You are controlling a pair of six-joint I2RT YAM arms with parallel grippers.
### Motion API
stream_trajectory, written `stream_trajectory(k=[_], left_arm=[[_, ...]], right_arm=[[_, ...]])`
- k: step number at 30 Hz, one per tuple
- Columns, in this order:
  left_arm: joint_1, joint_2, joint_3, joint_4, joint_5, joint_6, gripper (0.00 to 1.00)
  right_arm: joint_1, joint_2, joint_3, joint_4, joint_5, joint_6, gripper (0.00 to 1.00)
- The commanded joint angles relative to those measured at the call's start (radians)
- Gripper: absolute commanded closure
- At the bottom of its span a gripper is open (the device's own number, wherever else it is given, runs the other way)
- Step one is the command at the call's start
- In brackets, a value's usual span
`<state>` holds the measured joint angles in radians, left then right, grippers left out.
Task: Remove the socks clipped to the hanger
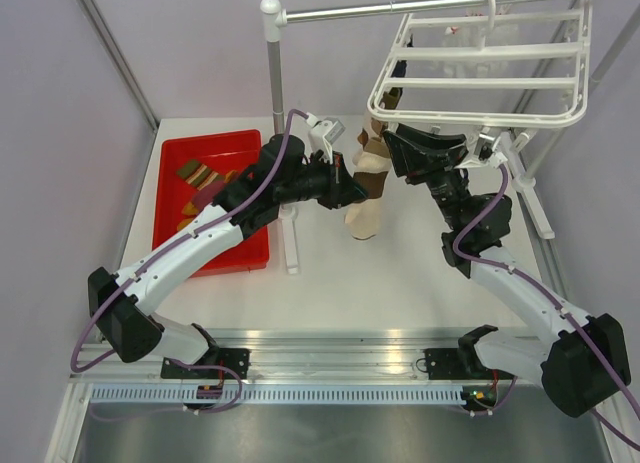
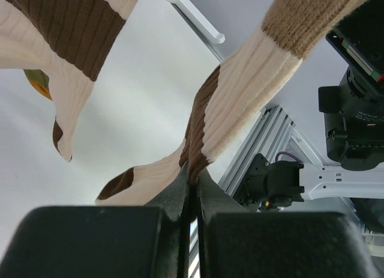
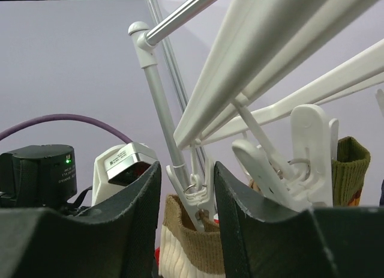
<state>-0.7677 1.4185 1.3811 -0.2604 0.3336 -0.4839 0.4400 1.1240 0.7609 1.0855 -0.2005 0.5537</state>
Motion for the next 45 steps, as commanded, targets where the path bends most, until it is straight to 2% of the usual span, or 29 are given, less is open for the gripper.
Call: stream_trajectory(k=[1, 13, 22, 35, 40, 45], left_arm=[[0.004, -0.009, 0.041, 0.0, 0.025, -0.038, 0.98], [0.005, -0.009, 0.035, 0.0, 0.027, -0.042, 0.98], [0.005, -0.012, 0.032, -0.01, 0.015, -0.035, 0.98], [0.004, -0.059, -0.042, -0.043, -0.105, 0.002, 0.98], [0.008, -0.128, -0.083, -0.092, -0.24, 0.022, 0.98], [0.044, -0.222, -0.134, -0.198, -0.528, -0.005, 0.98]], right_arm=[[-0.006, -0.001, 0.038, 0.022, 0.01, -0.014, 0.55], [-0.004, -0.007, 0.055, -0.047, 0.053, -0.038, 0.69], [-0.006, -0.035, 0.049, -0.087, 0.104, -0.058, 0.99], [-0.006, -0.064, 0.034, -0.124, 0.145, -0.067, 0.99], [-0.006, -0.064, 0.032, -0.133, 0.141, -0.07, 0.99], [-0.004, -0.073, 0.031, -0.145, 0.145, -0.075, 0.99]])
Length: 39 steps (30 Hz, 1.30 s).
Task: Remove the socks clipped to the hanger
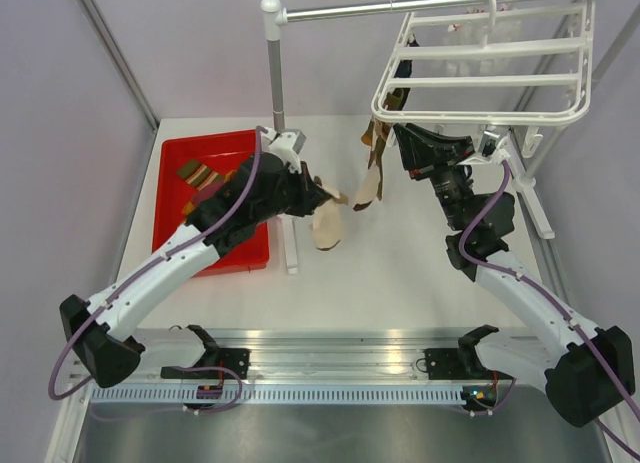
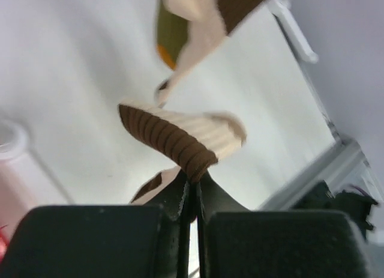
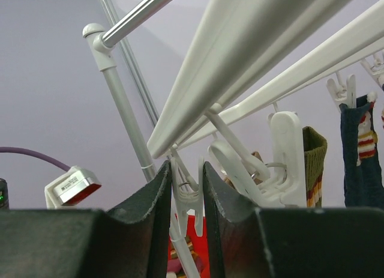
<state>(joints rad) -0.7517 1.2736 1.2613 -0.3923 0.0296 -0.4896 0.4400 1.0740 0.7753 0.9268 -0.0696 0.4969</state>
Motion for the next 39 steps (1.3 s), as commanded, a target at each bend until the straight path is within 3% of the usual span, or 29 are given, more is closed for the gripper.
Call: stream_trajectory(k=[1, 2, 8, 10, 16, 21, 22, 25, 27, 35, 37, 39], left_arm=[[0.038, -0.092, -0.023, -0.086, -0.274, -0.006, 0.98], [0.072, -0.123, -0.049, -0.1, -0.34, -0.003, 0.98], [0.354, -0.183, -0.109, -0.114, -0.384, -0.014, 0.98], [0.399, -0.18, -0.122, -0.106, -0.402, -0.017, 0.98], [0.546, -0.125, -0.125, -0.056, -0.389, -0.035, 0.98], [0.687, -0.068, -0.122, -0.026, -0.269, -0.084, 0.97], [0.692, -0.059, -0.106, -0.025, -0.258, -0.086, 0.77], [0.693, -0.039, -0.109, -0.005, -0.223, -0.073, 0.36], [0.692, -0.049, -0.118, 0.025, -0.185, -0.076, 0.21], [0.651, -0.178, -0.21, 0.124, -0.077, -0.069, 0.17], [0.586, -0.227, -0.249, 0.182, -0.056, -0.052, 0.17], [0.453, -0.259, -0.273, 0.226, -0.098, -0.02, 0.17]], right_arm=[[-0.004, -0.025, 0.015, 0.014, 0.014, -0.017, 0.99], [-0.006, -0.026, 0.016, 0.01, 0.013, -0.018, 0.99], [-0.006, -0.028, 0.021, -0.012, 0.005, -0.017, 0.99], [-0.006, -0.029, 0.027, -0.035, 0.004, -0.024, 0.99], [-0.006, -0.051, 0.039, -0.091, 0.008, -0.05, 0.99], [-0.004, -0.069, 0.042, -0.128, 0.008, -0.066, 0.99], [-0.004, -0.074, 0.045, -0.141, 0.008, -0.069, 0.99], [-0.006, -0.088, 0.051, -0.172, 0.011, -0.084, 0.99], [-0.004, -0.094, 0.051, -0.181, 0.014, -0.086, 0.99], [-0.004, -0.114, 0.065, -0.236, 0.01, -0.093, 0.99], [-0.004, -0.12, 0.065, -0.246, 0.01, -0.093, 0.99], [-0.006, -0.121, 0.065, -0.252, 0.011, -0.093, 0.99]])
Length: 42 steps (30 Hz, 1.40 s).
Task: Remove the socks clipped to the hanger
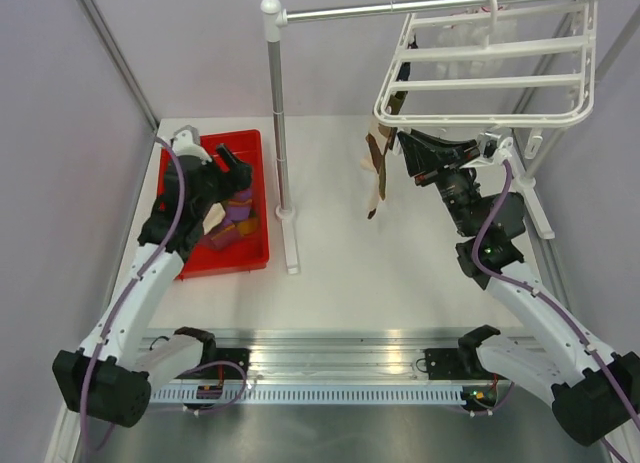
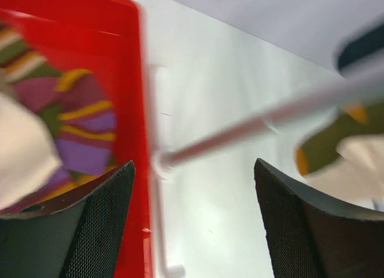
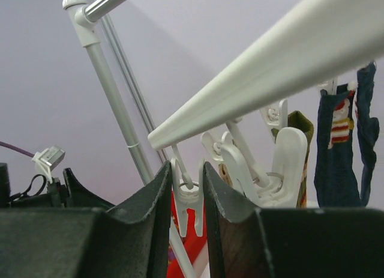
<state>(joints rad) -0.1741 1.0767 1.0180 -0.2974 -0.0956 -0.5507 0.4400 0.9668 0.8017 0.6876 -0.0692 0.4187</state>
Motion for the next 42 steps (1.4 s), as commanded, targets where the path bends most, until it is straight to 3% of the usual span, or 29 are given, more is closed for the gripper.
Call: stream_trajectory(k=[1, 2, 7, 14, 18, 27, 36, 39, 41, 42], left_arm=[[-0.174, -0.082, -0.051, 0.15, 0.001, 0.066, 0.17], [-0.255, -0.093, -0.062, 0.202, -0.018, 0.075, 0.17], [-0.453, -0.103, -0.13, 0.388, -0.097, 0.119, 0.17], [-0.712, 0.1, -0.088, 0.576, -0.285, 0.227, 0.15], [-0.778, 0.26, -0.024, 0.615, -0.409, 0.235, 0.14], [-0.826, 0.41, 0.039, 0.713, -0.34, 0.252, 0.13], [-0.887, 0.589, 0.097, 0.785, -0.4, 0.285, 0.14], [-0.892, 0.62, 0.108, 0.785, -0.46, 0.296, 0.21], [-0.897, 0.626, 0.108, 0.787, -0.475, 0.308, 0.36], [-0.9, 0.631, 0.109, 0.788, -0.484, 0.322, 0.48]], right_arm=[[-0.006, -0.02, 0.042, -0.023, 0.011, -0.017, 0.99], [-0.006, -0.023, 0.044, -0.029, 0.012, -0.017, 0.99], [-0.004, -0.036, 0.06, -0.068, 0.014, -0.023, 0.99], [-0.007, -0.05, 0.071, -0.106, 0.019, -0.032, 0.99], [-0.004, -0.062, 0.086, -0.141, 0.019, -0.041, 0.99], [-0.006, -0.088, 0.108, -0.21, 0.017, -0.057, 0.99], [-0.006, -0.094, 0.125, -0.24, 0.011, -0.057, 0.99], [-0.006, -0.1, 0.125, -0.25, 0.012, -0.057, 0.99], [-0.004, -0.1, 0.125, -0.252, 0.011, -0.061, 0.99], [-0.006, -0.102, 0.122, -0.253, 0.012, -0.061, 0.99]])
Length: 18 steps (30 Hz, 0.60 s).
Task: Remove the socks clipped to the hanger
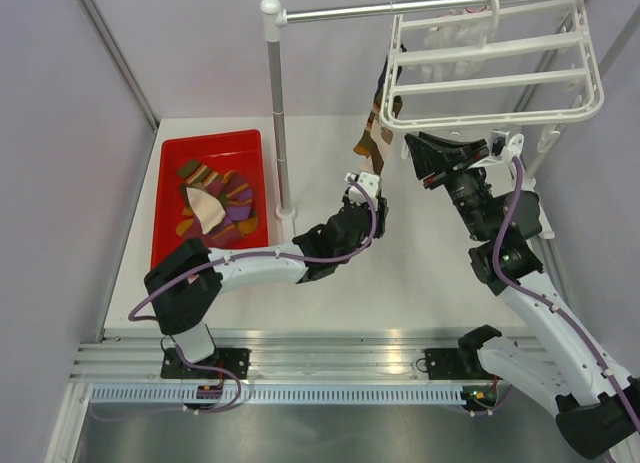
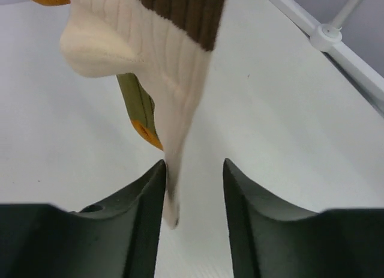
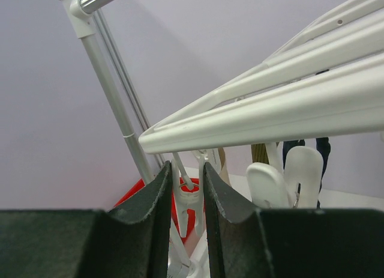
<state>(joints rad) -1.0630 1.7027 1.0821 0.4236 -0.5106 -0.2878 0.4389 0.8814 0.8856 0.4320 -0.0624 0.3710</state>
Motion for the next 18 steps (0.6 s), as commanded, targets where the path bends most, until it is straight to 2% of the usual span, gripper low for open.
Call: stream_trajectory(k=[1, 3, 4, 6, 15, 18], left_arm=[[-0.014, 0.006, 0.047, 0.069, -0.081, 0.065, 0.55], [-0.018, 0.009, 0.05, 0.069, -0.091, 0.073, 0.73], [-0.018, 0.008, 0.052, 0.067, -0.1, 0.076, 0.87], [-0.026, 0.005, 0.05, 0.064, -0.106, 0.085, 0.98], [-0.098, -0.08, -0.002, 0.066, -0.155, 0.128, 0.98], [-0.123, -0.104, -0.028, 0.066, -0.173, 0.124, 0.98]], right_arm=[[-0.005, -0.016, 0.036, 0.001, 0.006, -0.015, 0.99], [-0.005, -0.019, 0.035, -0.001, 0.006, -0.014, 0.99], [-0.005, -0.021, 0.033, -0.001, 0.006, -0.012, 0.99], [-0.003, -0.027, 0.032, -0.009, 0.007, -0.015, 0.99], [-0.005, -0.079, -0.014, -0.044, 0.045, -0.032, 0.98], [-0.005, -0.101, -0.03, -0.059, 0.049, -0.032, 0.9]])
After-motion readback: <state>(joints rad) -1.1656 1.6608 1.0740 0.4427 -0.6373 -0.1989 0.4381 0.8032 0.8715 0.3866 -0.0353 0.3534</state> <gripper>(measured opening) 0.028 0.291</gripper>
